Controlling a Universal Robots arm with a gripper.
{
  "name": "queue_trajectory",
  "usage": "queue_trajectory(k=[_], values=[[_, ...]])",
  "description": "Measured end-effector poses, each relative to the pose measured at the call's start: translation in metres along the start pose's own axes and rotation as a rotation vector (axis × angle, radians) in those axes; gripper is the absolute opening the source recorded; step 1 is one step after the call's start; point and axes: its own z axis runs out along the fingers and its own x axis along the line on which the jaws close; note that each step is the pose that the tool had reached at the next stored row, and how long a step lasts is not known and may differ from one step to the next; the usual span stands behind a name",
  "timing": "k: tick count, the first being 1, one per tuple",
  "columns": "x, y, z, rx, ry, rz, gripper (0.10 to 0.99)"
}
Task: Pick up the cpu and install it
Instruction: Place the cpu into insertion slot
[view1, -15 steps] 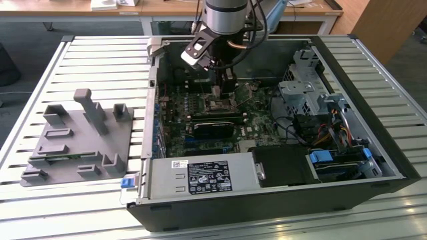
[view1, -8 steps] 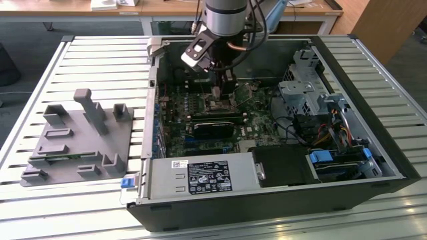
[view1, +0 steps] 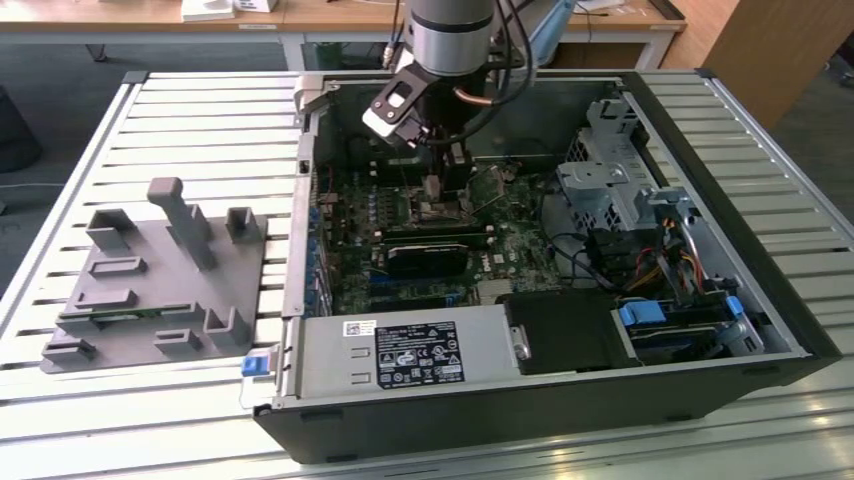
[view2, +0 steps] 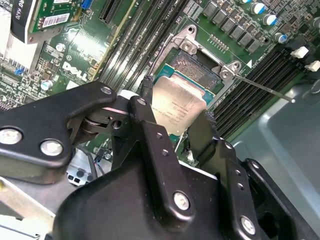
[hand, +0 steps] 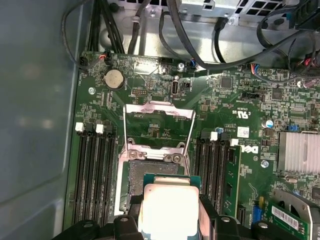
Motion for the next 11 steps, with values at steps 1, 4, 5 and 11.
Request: queue_trajectory(k=[1,4,5,11], values=[[0.0000,-0.0001,0.0011,0.000,-0.0001,0.000,0.529],[0.0006,-0.0002,0.0056,0.000,-0.0001,0.000,0.529],[0.0009,-0.0003,0.0074,0.000,0.0001,0.000,0.529],[0.0069,-0.0003,0.0169,0.000,0.0001,0.000,0.529]])
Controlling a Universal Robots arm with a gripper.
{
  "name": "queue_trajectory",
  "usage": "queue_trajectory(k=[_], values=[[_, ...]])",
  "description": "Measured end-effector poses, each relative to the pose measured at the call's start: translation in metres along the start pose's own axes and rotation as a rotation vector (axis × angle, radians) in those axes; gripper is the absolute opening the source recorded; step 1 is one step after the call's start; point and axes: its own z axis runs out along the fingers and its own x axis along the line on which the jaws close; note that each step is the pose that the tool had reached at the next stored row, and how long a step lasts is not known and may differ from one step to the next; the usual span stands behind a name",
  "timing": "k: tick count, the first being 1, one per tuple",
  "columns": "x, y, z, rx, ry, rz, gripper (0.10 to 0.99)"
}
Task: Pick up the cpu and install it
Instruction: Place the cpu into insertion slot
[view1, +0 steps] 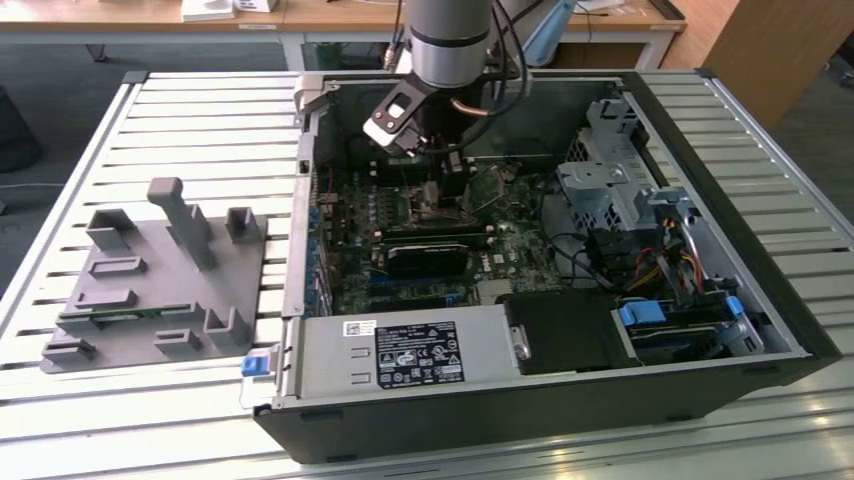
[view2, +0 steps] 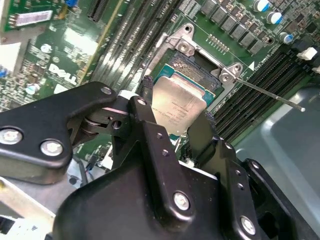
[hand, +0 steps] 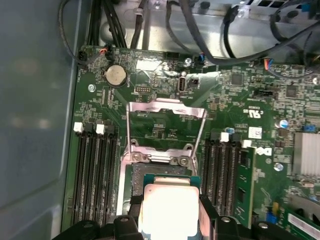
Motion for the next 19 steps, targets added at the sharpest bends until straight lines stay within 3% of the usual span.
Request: queue_trajectory(k=[19], values=[[0.0007,-0.0002,0.0118,0.000,-0.0001,0.000,0.529]])
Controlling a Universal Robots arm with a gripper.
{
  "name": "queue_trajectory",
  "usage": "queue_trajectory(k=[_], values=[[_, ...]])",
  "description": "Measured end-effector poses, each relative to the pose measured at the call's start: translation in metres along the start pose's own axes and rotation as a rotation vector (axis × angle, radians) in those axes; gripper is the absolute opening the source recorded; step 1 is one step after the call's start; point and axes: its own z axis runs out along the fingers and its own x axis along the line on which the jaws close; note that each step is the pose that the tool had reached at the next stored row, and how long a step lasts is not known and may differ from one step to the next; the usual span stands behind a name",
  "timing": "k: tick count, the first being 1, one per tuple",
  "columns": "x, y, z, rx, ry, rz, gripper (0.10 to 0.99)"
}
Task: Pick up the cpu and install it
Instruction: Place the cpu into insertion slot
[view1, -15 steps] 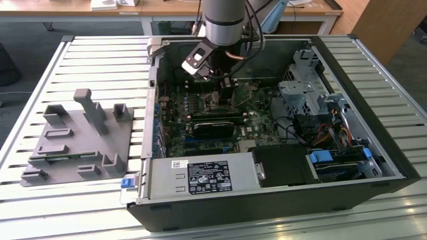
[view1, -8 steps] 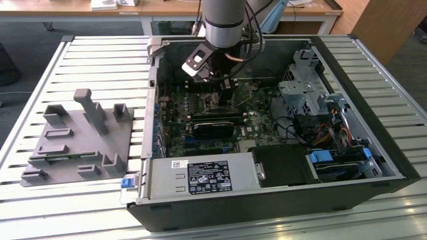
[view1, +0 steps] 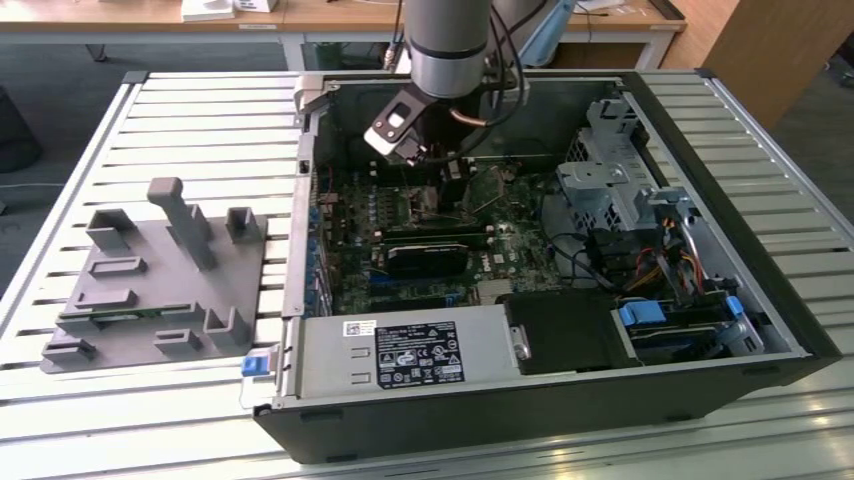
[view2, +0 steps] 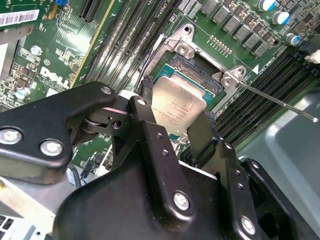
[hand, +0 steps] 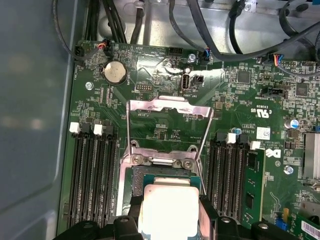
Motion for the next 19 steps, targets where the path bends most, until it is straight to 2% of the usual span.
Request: queue_trajectory(k=[5,19], values=[[0.0018,-0.0002,0.0040,0.000,-0.0003,0.010,0.529],[0.0020,-0.0012,0.0068,0.000,-0.0006,0.016,0.529]])
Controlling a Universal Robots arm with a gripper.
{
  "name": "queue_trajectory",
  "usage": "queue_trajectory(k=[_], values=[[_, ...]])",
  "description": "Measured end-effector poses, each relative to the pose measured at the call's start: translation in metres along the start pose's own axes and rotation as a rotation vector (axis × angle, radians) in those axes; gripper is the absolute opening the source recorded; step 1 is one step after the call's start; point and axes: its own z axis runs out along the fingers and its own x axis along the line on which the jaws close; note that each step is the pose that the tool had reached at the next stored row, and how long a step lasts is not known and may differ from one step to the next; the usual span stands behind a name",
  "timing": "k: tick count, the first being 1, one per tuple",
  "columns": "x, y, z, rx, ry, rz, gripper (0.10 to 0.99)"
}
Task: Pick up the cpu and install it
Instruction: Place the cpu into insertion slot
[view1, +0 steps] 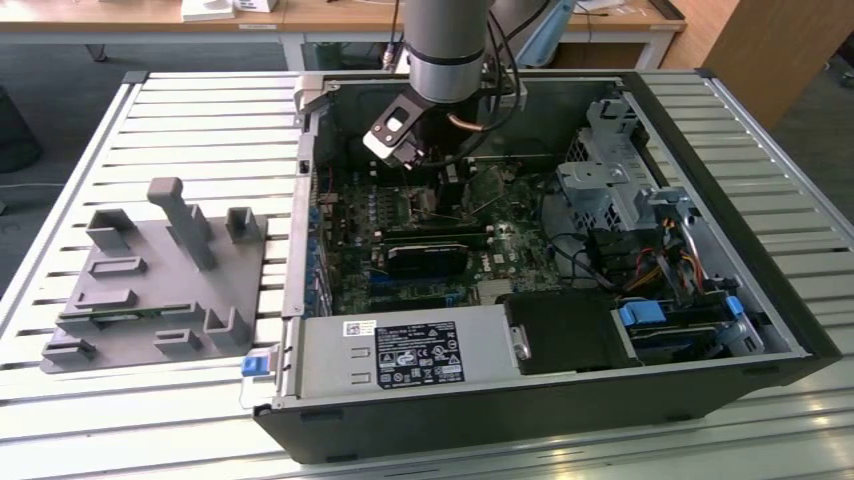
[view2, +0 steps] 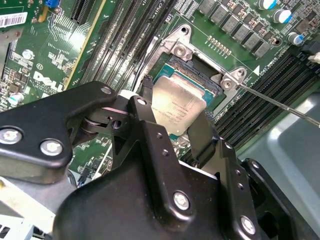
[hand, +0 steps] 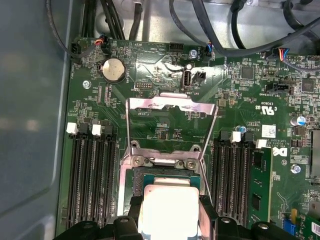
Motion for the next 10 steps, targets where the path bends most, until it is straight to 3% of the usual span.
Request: queue_trajectory(k=[10], values=[[0.0004,-0.0001,0.0033,0.000,-0.0002,0.003,0.529]])
